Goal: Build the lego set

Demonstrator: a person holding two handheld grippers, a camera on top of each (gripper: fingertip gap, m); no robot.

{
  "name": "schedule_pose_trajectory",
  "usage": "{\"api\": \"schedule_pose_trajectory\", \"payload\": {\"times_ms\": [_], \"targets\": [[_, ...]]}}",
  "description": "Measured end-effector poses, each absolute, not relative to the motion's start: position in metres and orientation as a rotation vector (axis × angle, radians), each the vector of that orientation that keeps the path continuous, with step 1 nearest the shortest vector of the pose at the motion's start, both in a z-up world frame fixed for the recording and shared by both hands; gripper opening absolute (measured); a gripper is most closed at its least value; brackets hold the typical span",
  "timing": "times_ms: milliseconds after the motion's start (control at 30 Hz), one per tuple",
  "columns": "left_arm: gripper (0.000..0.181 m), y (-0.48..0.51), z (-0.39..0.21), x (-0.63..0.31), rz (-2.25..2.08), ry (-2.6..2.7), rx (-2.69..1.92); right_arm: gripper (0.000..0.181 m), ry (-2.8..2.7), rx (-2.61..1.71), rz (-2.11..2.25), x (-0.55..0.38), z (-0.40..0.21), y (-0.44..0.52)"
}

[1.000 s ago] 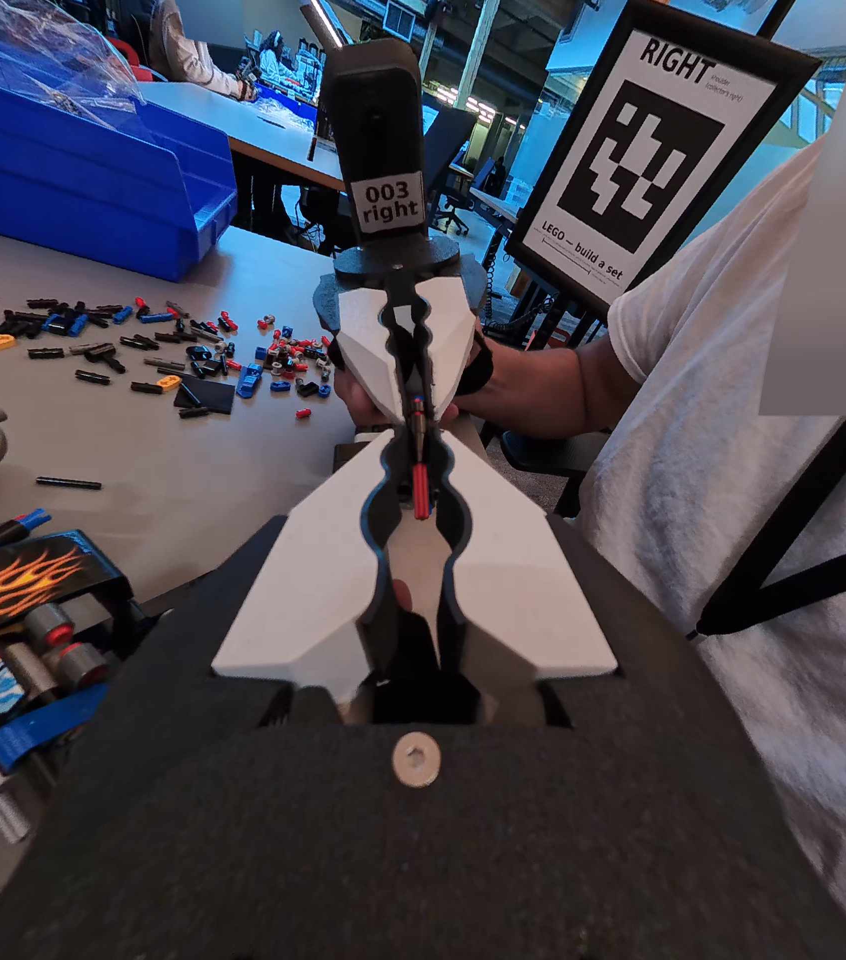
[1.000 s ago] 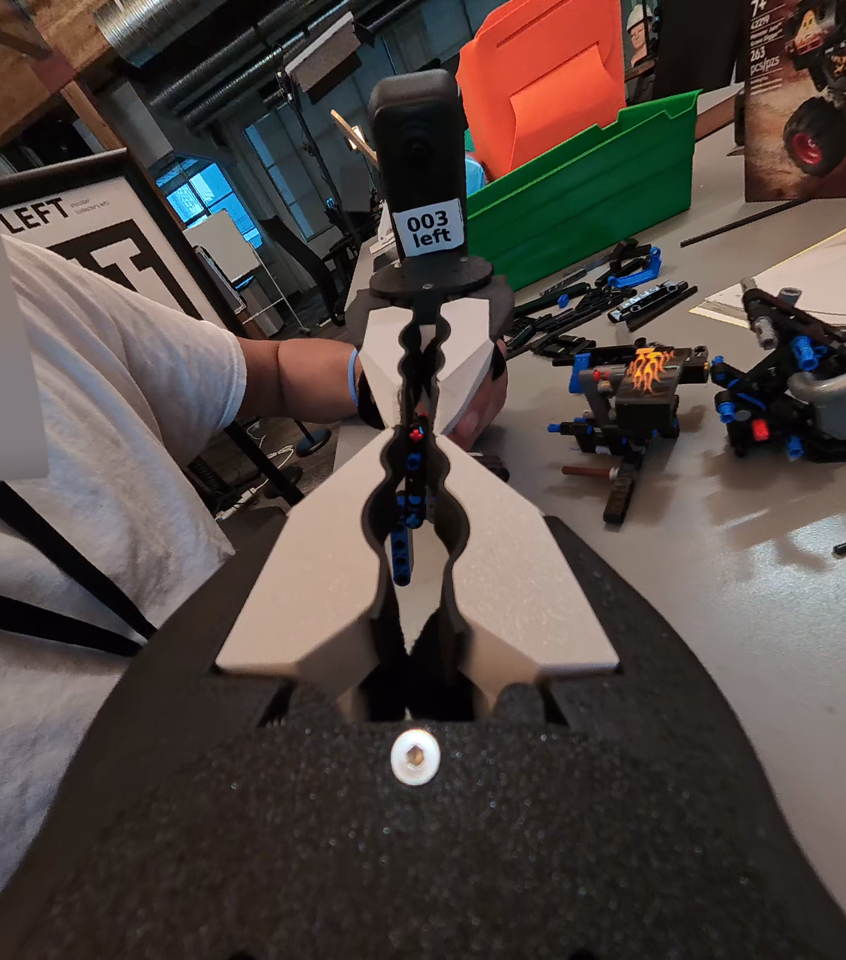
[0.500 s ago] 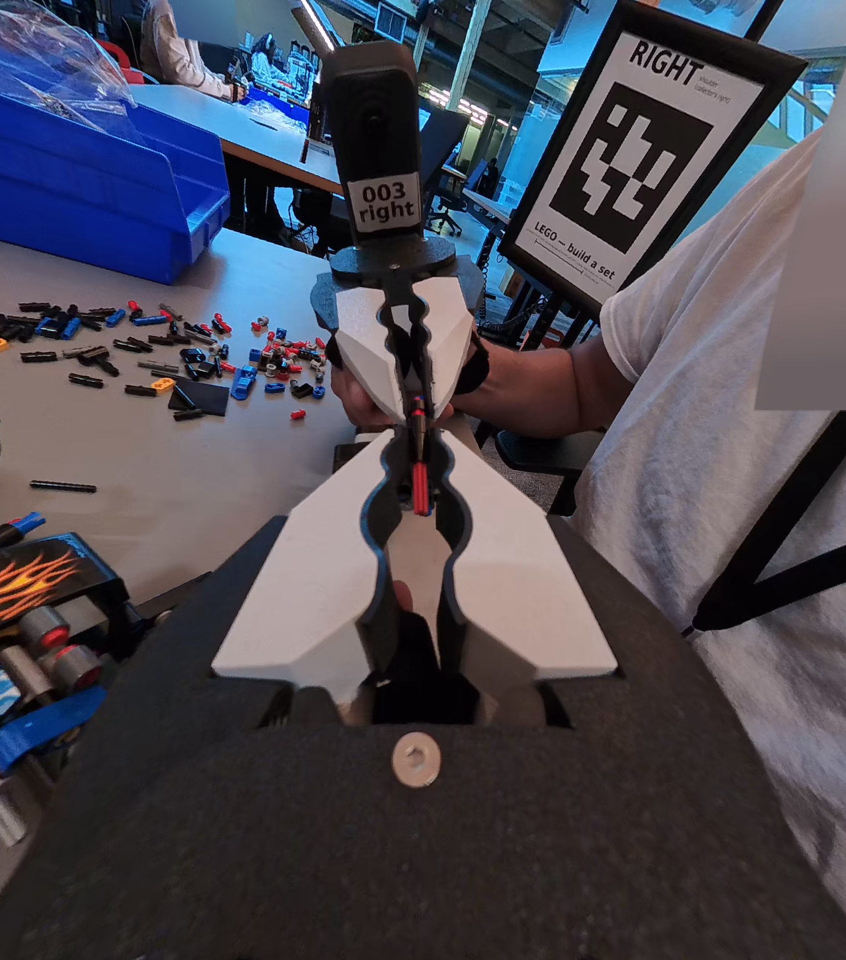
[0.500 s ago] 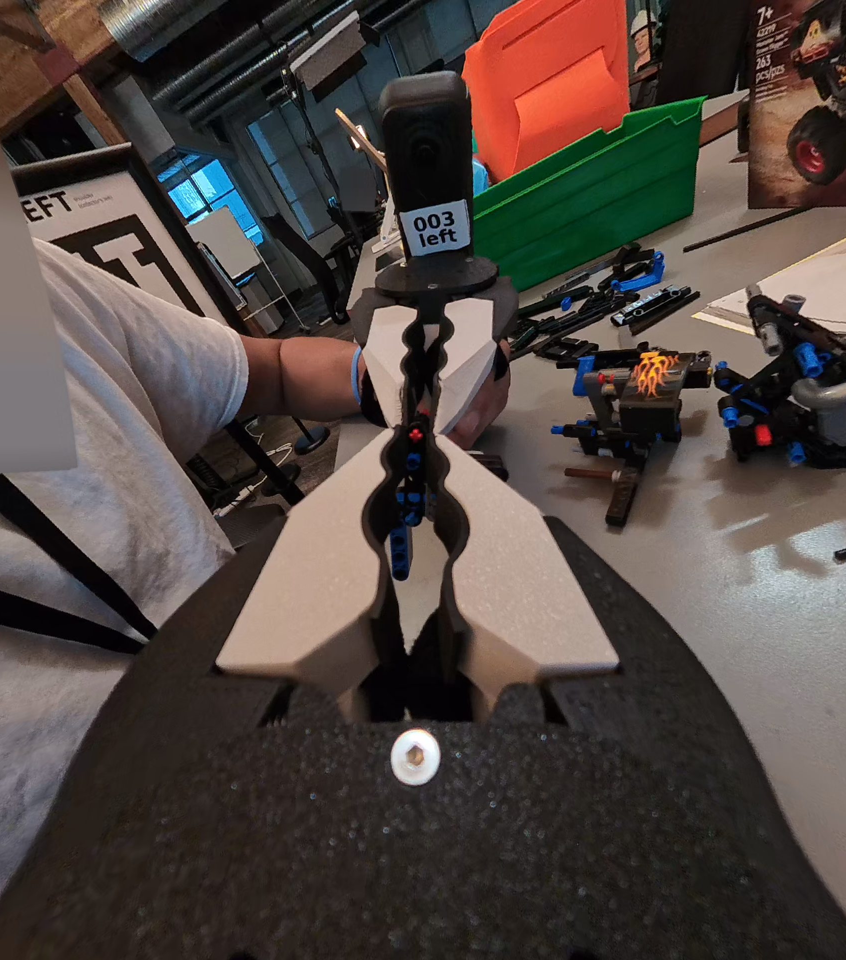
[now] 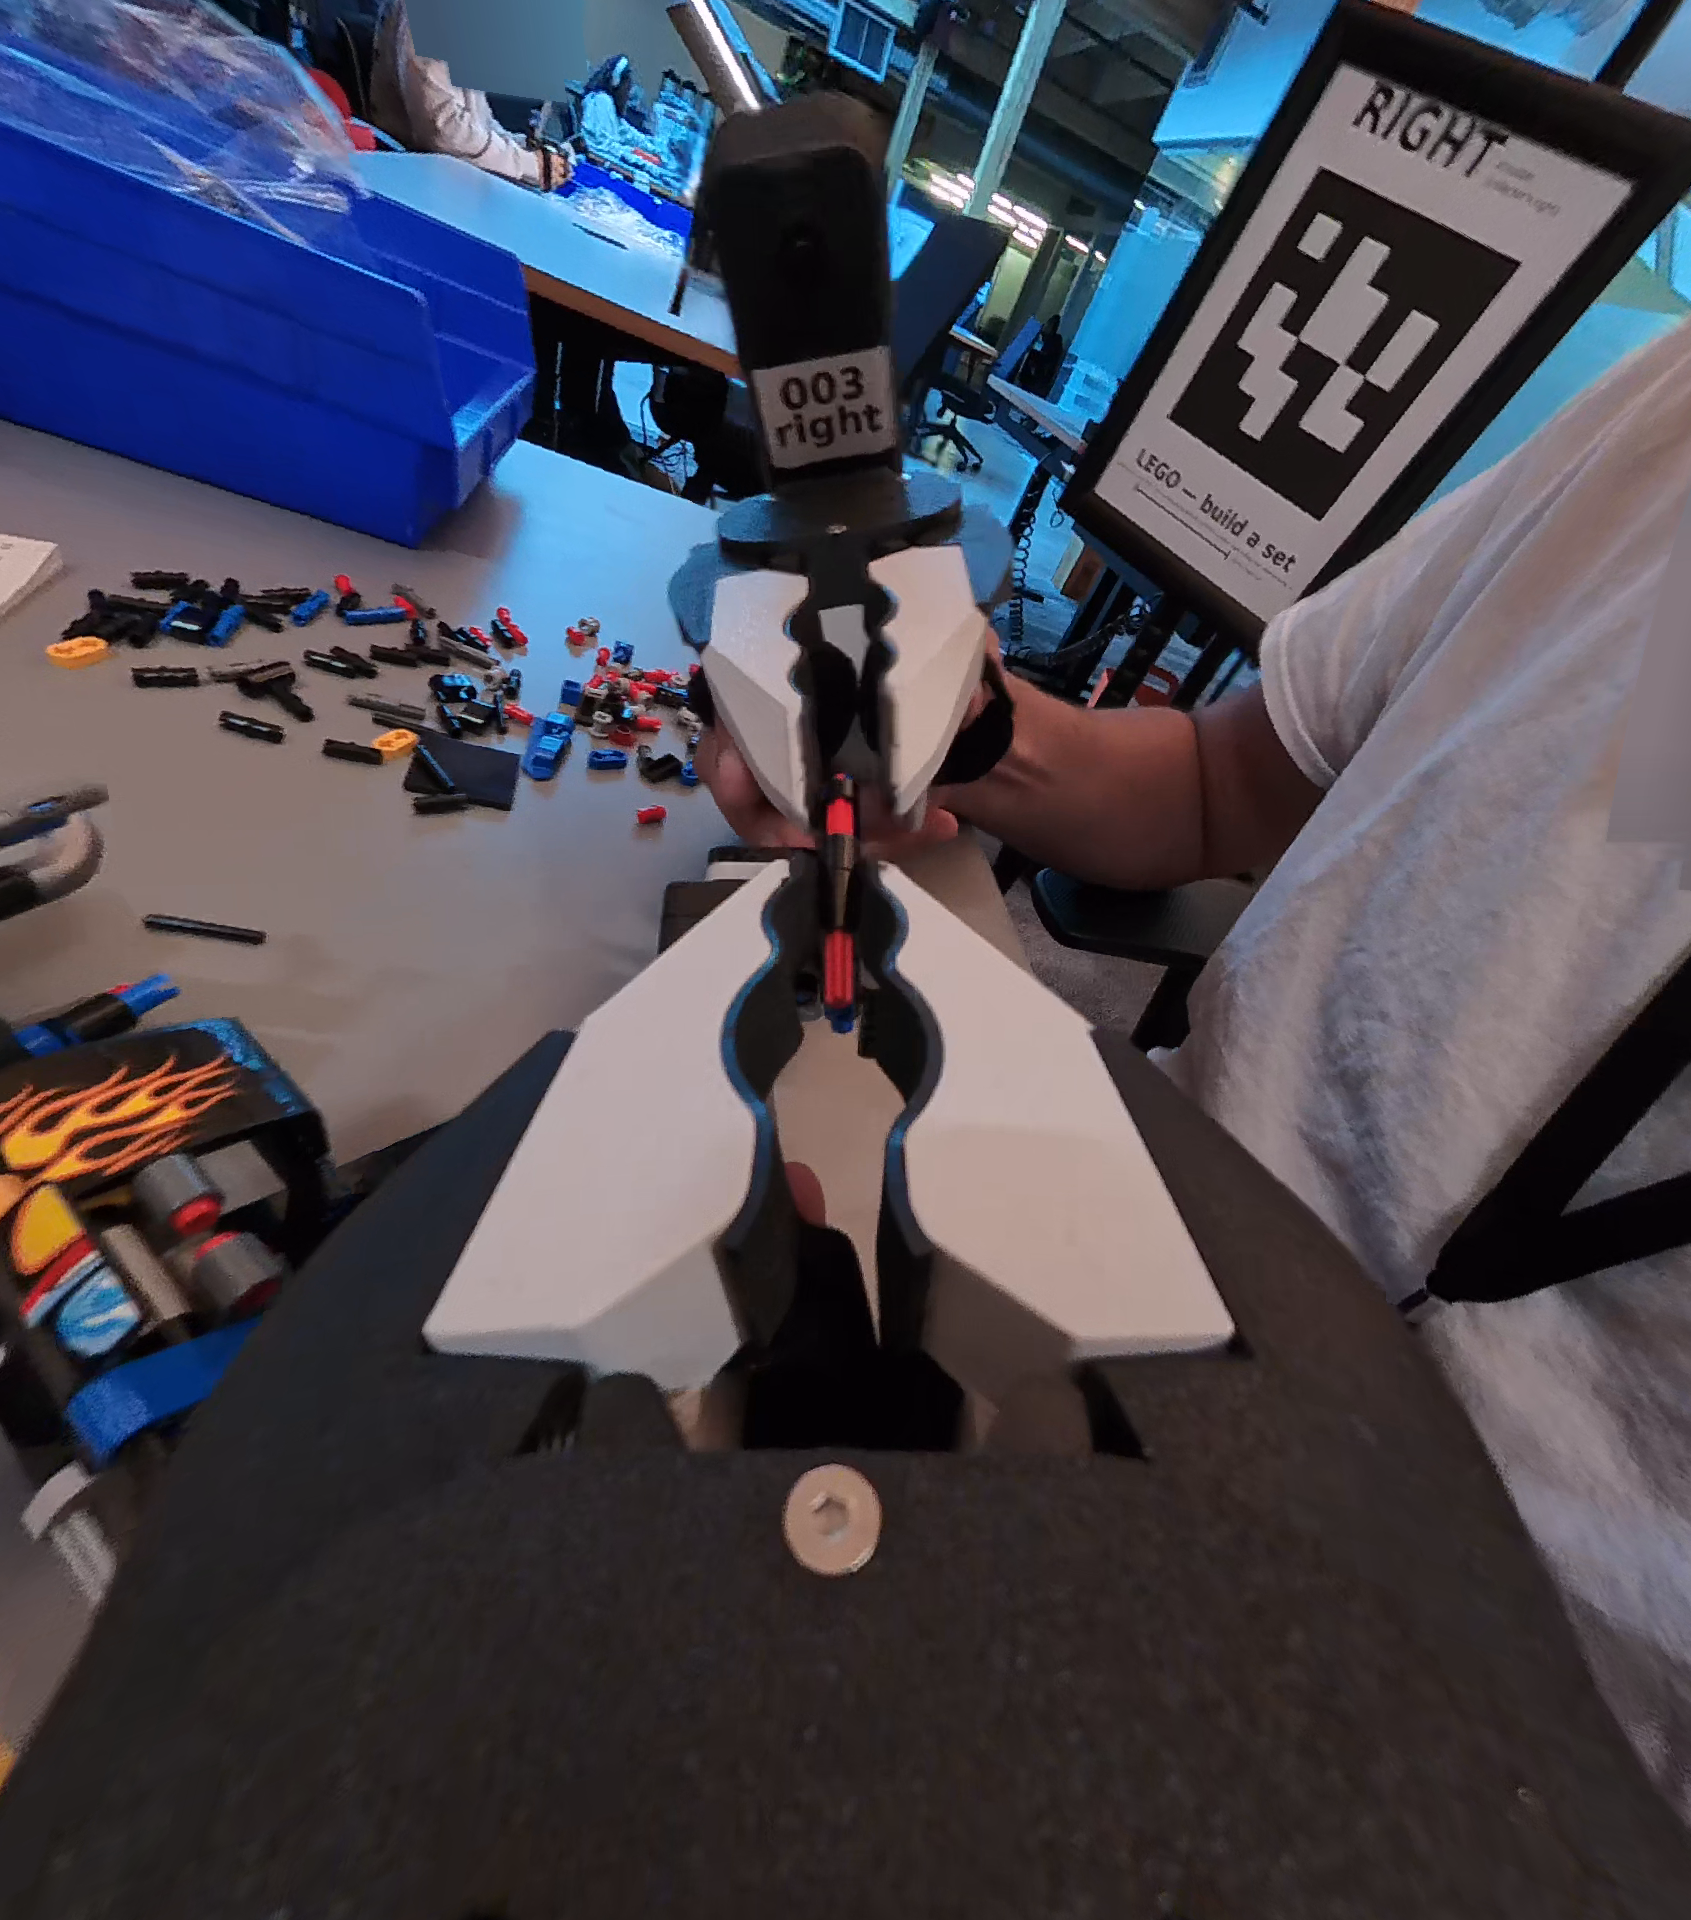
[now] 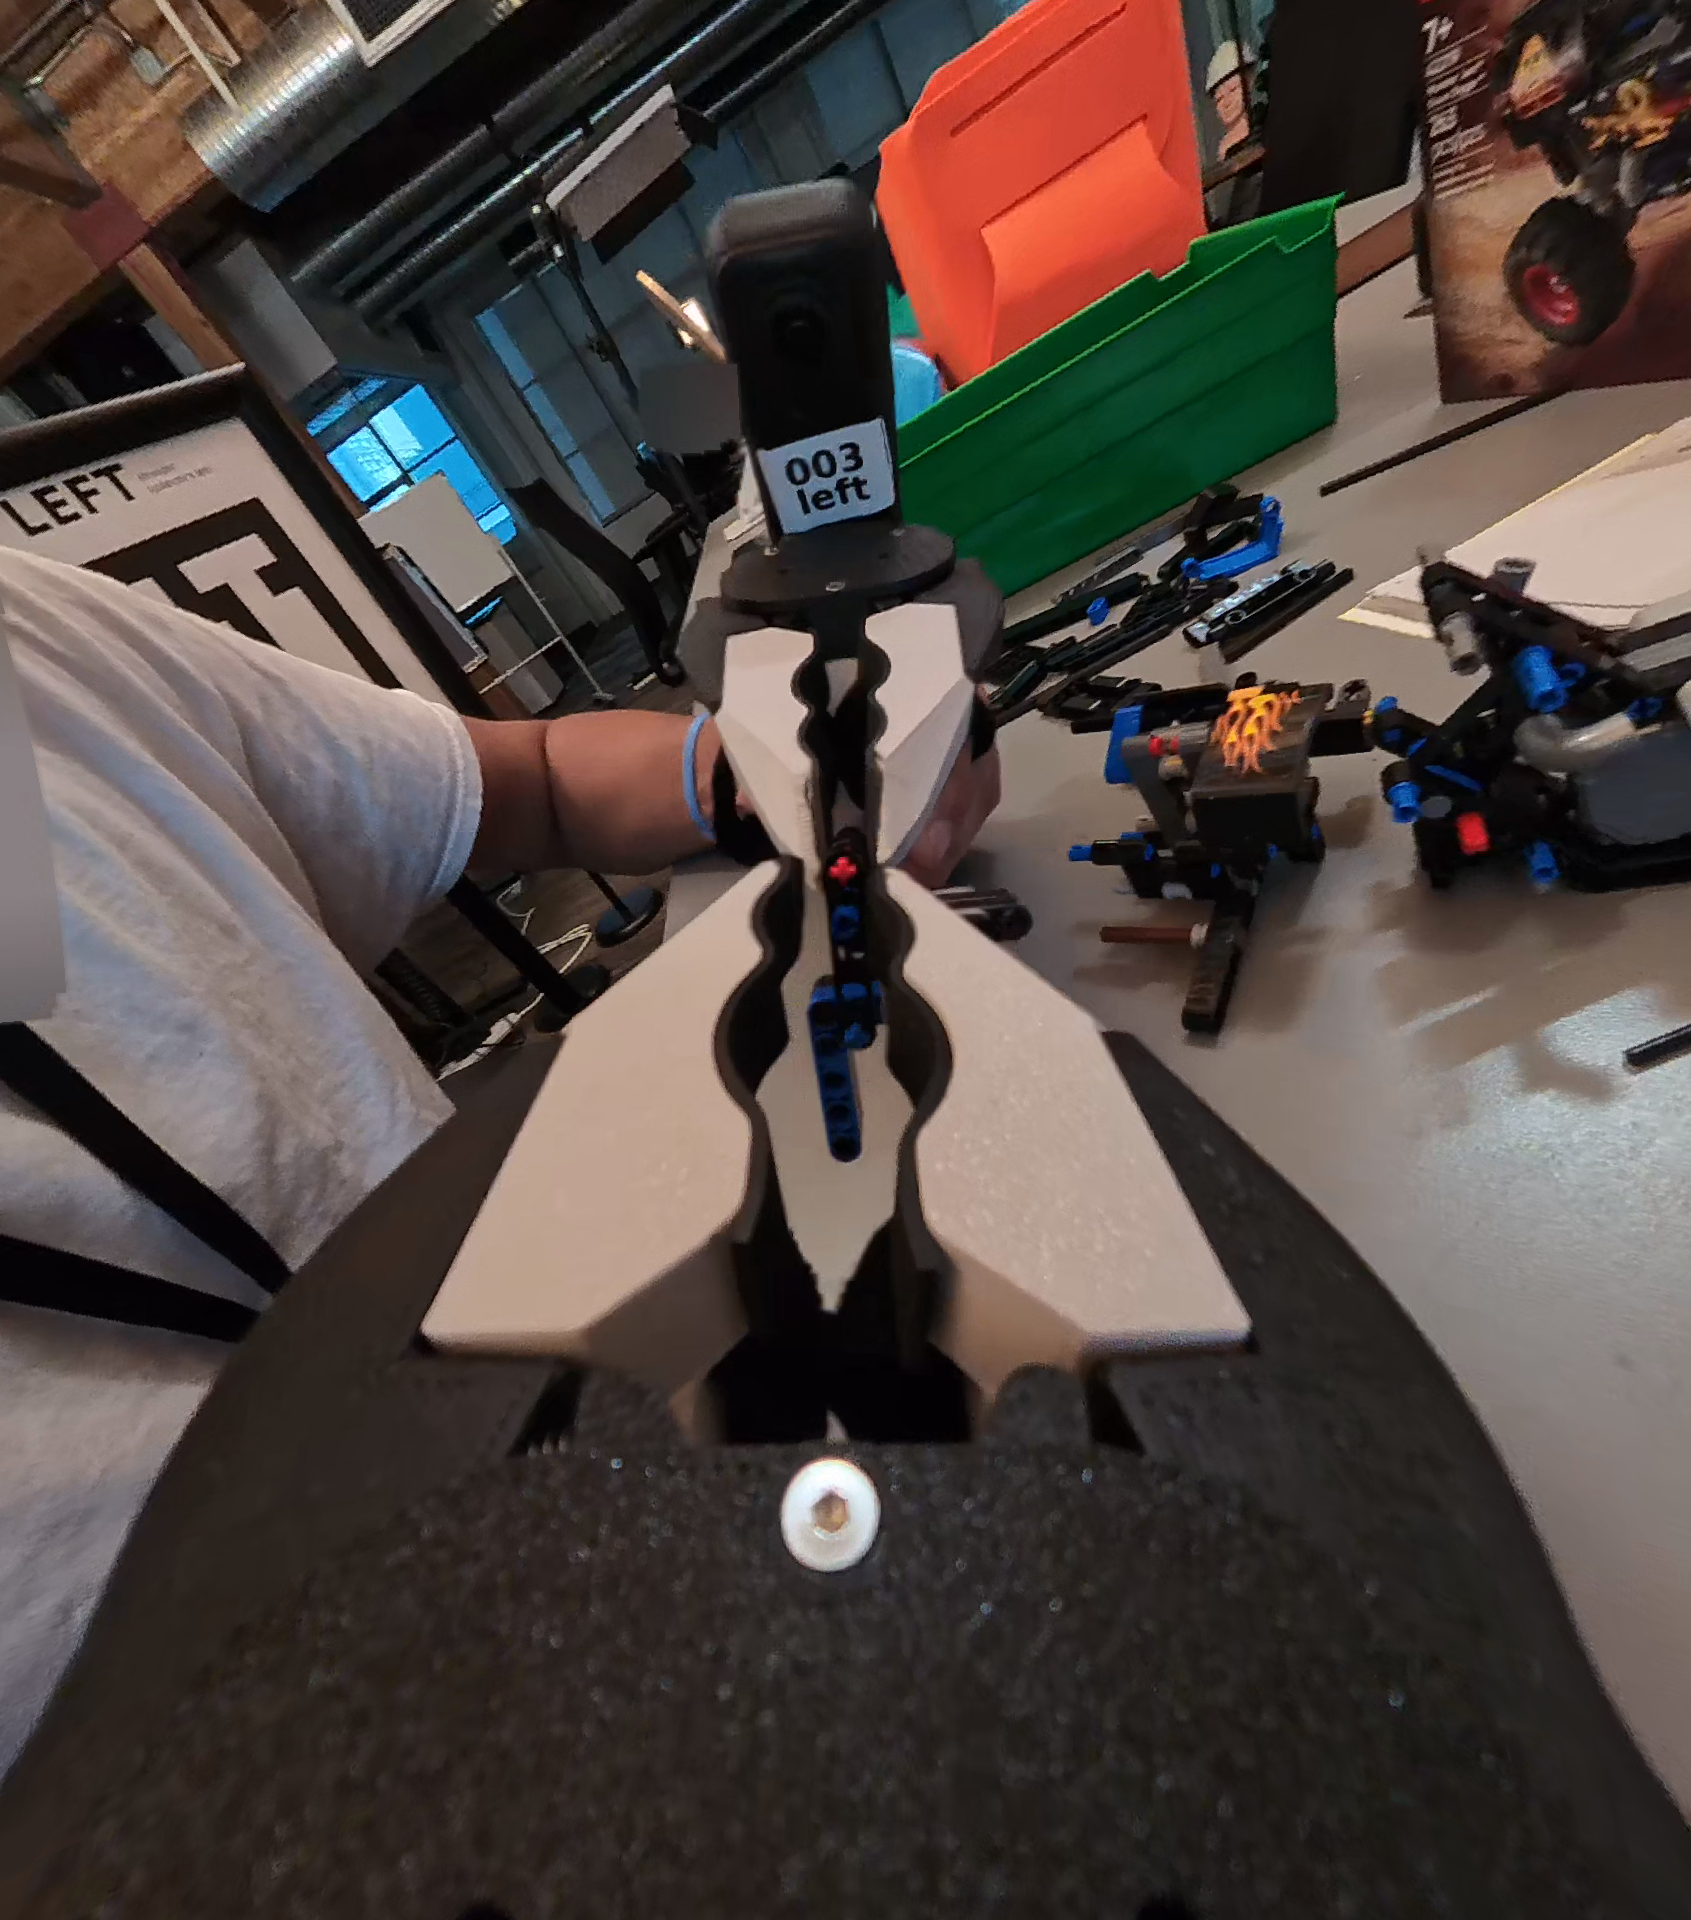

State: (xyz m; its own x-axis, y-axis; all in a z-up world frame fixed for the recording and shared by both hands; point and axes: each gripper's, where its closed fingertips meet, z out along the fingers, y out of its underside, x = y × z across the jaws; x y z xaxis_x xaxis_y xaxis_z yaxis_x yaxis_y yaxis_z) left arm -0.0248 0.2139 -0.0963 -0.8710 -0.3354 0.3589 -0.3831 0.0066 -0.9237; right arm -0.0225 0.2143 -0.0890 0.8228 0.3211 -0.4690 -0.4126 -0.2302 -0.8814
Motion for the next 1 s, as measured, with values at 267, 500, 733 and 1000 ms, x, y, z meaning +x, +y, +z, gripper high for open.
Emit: {"api": "schedule_pose_trajectory", "payload": {"times_ms": [267,500,733,1000], "targets": [[0.005,0.235,-0.090,-0.002,2.071,-1.888,1.004,0.023,0.143,-1.659,0.541,0.001,-0.089,0.214],[0.005,0.243,-0.084,0.010,2.146,-1.736,1.126,0.039,0.101,-1.766,-0.065,0.011,-0.091,0.228],[0.005,0.238,-0.086,0.016,2.191,-1.750,1.214,0.047,0.088,-1.855,-0.536,0.017,-0.086,0.234],[0.005,0.236,-0.088,0.020,2.209,-1.716,1.304,0.040,0.103,-1.896,-0.666,0.022,-0.090,0.233]]}}
